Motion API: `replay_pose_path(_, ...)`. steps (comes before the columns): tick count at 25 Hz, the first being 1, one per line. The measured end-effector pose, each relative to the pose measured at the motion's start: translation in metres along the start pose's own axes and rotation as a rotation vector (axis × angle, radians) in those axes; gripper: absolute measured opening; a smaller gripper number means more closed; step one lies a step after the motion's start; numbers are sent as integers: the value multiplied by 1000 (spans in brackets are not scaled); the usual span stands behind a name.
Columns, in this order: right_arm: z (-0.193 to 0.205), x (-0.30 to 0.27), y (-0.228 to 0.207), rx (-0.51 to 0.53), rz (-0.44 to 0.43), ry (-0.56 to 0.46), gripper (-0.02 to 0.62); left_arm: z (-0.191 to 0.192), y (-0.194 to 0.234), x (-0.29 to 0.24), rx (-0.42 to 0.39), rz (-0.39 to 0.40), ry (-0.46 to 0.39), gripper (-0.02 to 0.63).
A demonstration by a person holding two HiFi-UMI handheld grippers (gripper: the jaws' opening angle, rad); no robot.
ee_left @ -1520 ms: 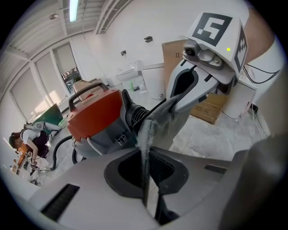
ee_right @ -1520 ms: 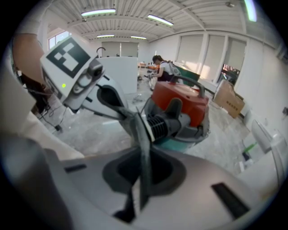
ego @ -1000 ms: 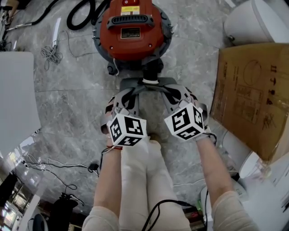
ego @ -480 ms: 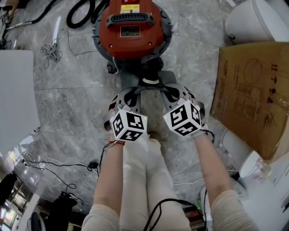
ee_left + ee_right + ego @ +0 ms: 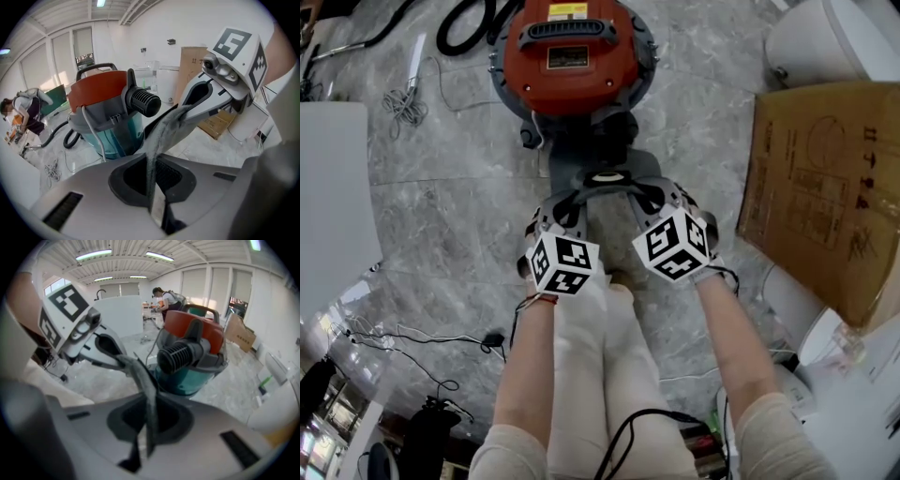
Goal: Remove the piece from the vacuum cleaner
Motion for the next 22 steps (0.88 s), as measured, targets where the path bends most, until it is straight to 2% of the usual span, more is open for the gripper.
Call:
replay_pose_path(9,-7,20,3,-46,-33,2,21,-7,9,14,46,59,-28,32)
replay_pose_path(15,-24,37,5,-65,-60,-27,22,-14,20,30,159,87,-101,32)
replay_pose_path(19,-34,50,3,-113,-77,-61,22,-20,26,43,235,94,-166,32)
replay_pose_path(22,-40,61,2,-140,-91,-81,23,-27,30,52,246,110,-197,32)
Point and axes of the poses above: the fingertips, and each gripper's own axes: x backward along the fingers, y to its left, z out of its underside, the point moved 9 cm from there along x, backward along the fingers, and after that the axes turned 13 degrees about -x, right-handed, at the moved point
